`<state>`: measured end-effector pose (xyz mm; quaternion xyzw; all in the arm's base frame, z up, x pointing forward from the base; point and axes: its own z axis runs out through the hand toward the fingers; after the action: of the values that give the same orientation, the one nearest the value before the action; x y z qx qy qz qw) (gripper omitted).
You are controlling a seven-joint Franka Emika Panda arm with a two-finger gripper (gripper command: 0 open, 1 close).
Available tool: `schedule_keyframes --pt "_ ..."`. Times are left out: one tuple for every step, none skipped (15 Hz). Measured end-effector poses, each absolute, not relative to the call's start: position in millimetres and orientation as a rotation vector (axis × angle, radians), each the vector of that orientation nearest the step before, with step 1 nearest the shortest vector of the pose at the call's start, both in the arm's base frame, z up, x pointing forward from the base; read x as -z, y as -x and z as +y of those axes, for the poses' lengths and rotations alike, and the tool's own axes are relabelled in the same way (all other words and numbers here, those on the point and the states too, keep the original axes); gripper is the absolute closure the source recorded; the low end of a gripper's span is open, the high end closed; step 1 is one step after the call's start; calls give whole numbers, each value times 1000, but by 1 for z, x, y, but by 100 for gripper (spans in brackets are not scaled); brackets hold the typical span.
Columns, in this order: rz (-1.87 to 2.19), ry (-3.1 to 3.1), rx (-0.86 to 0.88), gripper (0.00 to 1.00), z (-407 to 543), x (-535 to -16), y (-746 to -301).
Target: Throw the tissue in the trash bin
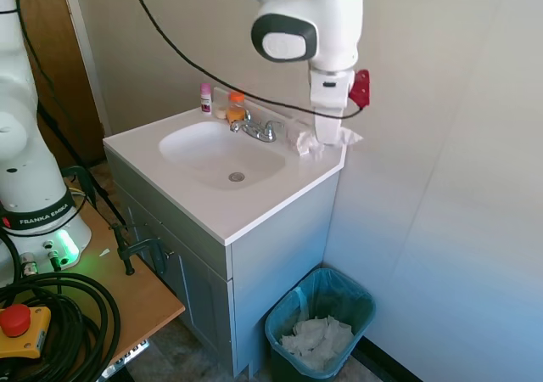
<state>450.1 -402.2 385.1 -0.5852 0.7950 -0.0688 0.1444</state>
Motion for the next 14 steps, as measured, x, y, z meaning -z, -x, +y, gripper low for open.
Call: schedule_keyframes --pt "2332 1663 178 100 -415 -367 -457" --pt "2371 1646 151 100 -424 -346 -464" --pt "2390 1636 131 100 -431 -328 -471" --pt "2407 1633 111 100 -437 -312 -477" --pt "2422 1633 85 100 -439 -295 -481" --pt "2428 1631 62 100 -442 -282 -485" --pt "2432 1629 44 100 -445 -272 -488" --pt "2437 1628 26 100 -446 -260 -488" --pt "2441 1627 9 100 -448 -249 -488" --pt "2443 1629 -4 0 -449 -240 -488" --pt "2439 1635 -17 0 -450 -232 -486" --pt "2429 1643 -23 0 -450 -227 -485" --pt "2422 1645 -26 0 -450 -225 -485" --pt "2417 1649 -26 0 -450 -225 -485"
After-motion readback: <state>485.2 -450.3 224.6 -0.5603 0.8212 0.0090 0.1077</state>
